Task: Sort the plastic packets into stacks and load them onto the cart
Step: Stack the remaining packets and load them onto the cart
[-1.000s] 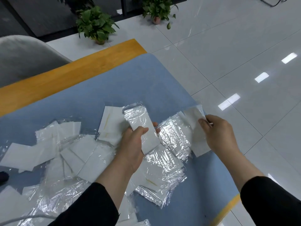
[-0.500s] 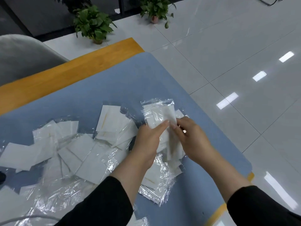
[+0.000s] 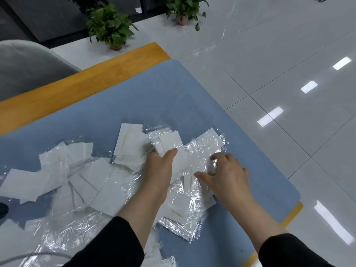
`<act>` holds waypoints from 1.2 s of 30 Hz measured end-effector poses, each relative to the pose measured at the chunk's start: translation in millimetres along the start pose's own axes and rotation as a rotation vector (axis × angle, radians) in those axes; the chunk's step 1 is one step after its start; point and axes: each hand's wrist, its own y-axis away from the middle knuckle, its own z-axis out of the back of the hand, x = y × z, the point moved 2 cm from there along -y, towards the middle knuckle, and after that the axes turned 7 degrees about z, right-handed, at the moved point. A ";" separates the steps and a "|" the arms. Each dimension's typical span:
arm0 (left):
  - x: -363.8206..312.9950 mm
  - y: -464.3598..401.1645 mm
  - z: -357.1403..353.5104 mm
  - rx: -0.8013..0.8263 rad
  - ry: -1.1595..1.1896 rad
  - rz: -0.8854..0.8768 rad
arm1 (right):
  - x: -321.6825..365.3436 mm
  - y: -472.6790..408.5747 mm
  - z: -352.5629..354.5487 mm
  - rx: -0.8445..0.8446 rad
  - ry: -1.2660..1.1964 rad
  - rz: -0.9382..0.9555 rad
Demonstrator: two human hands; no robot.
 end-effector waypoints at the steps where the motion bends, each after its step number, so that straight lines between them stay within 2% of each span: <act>1: 0.1 -0.2 -0.7 0.001 -0.004 0.000 | 1.2 -0.7 -1.9 0.004 -0.012 -0.009; 8: -0.1 -0.9 -1.9 0.034 -0.007 0.049 | 7.5 -1.1 -0.9 -0.045 -0.131 0.035; 12: -1.7 1.5 -0.5 0.044 0.045 0.053 | 7.7 -1.3 8.1 -0.080 -0.530 -0.007; 14: -3.0 0.8 1.8 0.012 0.072 0.069 | 9.0 0.2 17.8 -0.187 -0.713 -0.036; 16: -6.1 0.5 3.6 0.002 0.081 0.069 | 8.4 0.6 28.2 -0.328 -0.821 -0.054; 18: -10.0 2.4 2.1 0.044 0.126 0.089 | 8.0 0.0 33.6 -0.345 -0.878 -0.030; 20: -11.0 8.6 -3.9 0.136 0.191 0.160 | 14.8 -1.0 29.2 -0.219 -0.816 0.069; 22: -12.1 17.8 -13.7 0.241 0.202 0.187 | 24.3 1.9 19.5 -0.136 -0.611 0.268; 24: -8.5 17.1 -17.8 0.254 0.176 0.146 | 24.9 1.6 10.8 -0.237 -0.376 0.449; 27: -8.8 9.8 -11.2 0.155 0.155 0.114 | 2.2 -24.5 18.3 -0.399 -0.314 0.327; 29: -12.2 5.1 -2.8 0.111 0.163 0.111 | -8.9 -51.4 28.2 -0.257 -0.195 0.308; 31: -15.7 2.3 3.4 0.087 0.181 0.107 | -10.4 -77.0 37.0 0.009 0.009 0.466; 33: -17.8 1.0 7.3 0.068 0.200 0.114 | -1.9 -93.3 44.9 0.244 0.156 0.548; 34: -18.4 0.7 8.1 0.063 0.203 0.118 | 1.9 -98.5 47.2 0.295 0.223 0.560; 36: -19.0 -0.3 8.1 0.059 0.200 0.117 | 9.4 -103.7 49.9 0.288 0.377 0.568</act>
